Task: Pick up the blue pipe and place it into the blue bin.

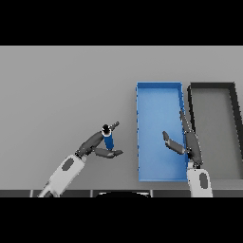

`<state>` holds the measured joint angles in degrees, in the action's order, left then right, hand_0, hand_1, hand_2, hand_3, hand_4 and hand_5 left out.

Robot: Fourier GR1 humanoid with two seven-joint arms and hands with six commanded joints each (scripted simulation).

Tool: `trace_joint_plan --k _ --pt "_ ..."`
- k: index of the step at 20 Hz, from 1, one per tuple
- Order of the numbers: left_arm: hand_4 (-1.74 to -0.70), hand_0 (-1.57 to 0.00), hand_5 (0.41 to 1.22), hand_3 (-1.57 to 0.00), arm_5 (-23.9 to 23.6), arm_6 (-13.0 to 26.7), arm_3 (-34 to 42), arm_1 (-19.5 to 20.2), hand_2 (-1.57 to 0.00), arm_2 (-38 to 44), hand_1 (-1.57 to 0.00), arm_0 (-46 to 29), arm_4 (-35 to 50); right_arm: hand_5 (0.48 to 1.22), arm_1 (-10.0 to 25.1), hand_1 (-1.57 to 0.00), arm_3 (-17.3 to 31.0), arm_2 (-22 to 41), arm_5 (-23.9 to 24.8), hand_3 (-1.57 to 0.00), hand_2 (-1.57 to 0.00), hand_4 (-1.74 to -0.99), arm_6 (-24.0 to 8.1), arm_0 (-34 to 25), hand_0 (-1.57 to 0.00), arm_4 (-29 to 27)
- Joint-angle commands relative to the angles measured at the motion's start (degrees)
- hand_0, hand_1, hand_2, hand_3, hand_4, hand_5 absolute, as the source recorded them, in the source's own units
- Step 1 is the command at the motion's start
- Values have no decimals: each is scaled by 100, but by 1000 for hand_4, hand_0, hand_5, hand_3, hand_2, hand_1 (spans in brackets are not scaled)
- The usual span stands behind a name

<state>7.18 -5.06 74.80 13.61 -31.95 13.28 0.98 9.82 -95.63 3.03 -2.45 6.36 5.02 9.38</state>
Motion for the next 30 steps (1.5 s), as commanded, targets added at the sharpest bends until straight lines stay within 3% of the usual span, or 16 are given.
trace_joint_plan --k 1,3,4,5,7,10,12,15,20,30 --pt "-1107 1 463 1 10 -100 -29 -62 1 17 1 30 40 650 -11 1 -17 10 -23 1 1 -1207 1 -12 1 -25" --pt "-1186 1 550 -121 27 -183 -98 -263 -151 114 -41 42 258 655 11 1 -5 7 -49 1 1 -1213 38 26 1 -29" --pt "-1243 -10 613 -276 40 -213 -168 -362 -308 156 -156 59 347 655 -7 1 -56 27 -64 1 1 -1217 56 49 1 -43" --pt "-1281 -125 735 -535 99 -305 -176 -383 -485 206 -319 -2 468 656 -27 1 10 11 -26 1 1 -1220 -27 -43 1 -34" --pt "-1439 -602 910 -908 45 -322 -108 -442 -865 190 -752 -86 492 657 -5 1 -14 6 -50 1 1 -1219 15 -39 1 -56" --pt "-1580 -1075 1062 -1194 61 -314 -66 -487 -1210 152 -1151 -91 483 660 -51 1 15 17 -39 1 1 -1233 -41 -56 1 -58" --pt "-1530 -1253 1119 -1330 -3 -416 -10 -487 -1340 32 -1302 -145 347 651 -24 1 95 -29 -58 1 1 -1224 -71 -100 1 -101" --pt "-1492 -1408 1169 -1448 -138 -582 56 -646 -1453 72 -1434 -129 169 635 -81 1 125 -20 -54 1 1 -1220 -10 -121 1 -126" --pt "-1469 -1518 1204 -1531 -120 -748 573 -734 -1532 221 -1526 -71 172 636 -96 1 104 -3 -60 1 1 -1226 -53 -135 1 -128" --pt "-1467 -1565 1219 -1567 200 74 1315 -946 -1567 214 -1566 311 167 642 20 1 64 -18 -30 1 1 -1155 -59 -119 1 -4"
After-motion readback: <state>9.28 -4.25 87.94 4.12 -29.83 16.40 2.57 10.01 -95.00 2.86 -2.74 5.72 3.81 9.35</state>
